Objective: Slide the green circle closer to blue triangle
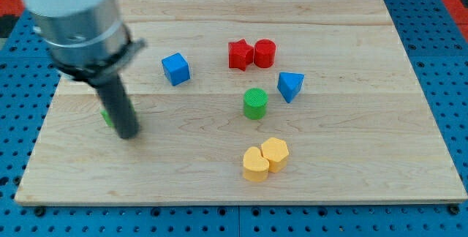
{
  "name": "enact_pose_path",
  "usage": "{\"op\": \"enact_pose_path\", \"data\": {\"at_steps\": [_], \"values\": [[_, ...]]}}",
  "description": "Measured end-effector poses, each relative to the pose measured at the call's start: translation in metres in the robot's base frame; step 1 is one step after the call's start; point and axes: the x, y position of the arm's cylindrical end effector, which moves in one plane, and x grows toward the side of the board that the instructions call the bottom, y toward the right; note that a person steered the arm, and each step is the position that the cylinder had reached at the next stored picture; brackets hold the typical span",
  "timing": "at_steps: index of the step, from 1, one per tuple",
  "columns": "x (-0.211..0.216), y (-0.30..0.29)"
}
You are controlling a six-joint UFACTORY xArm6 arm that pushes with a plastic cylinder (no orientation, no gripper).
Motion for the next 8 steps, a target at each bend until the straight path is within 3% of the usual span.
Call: {"op": "enact_pose_path", "data": {"at_steps": [1,2,4,8], "values": [[-0.076,-0.043],[-0.105,-0.054],[-0.044,0.005],[-0.041,0.032]]}}
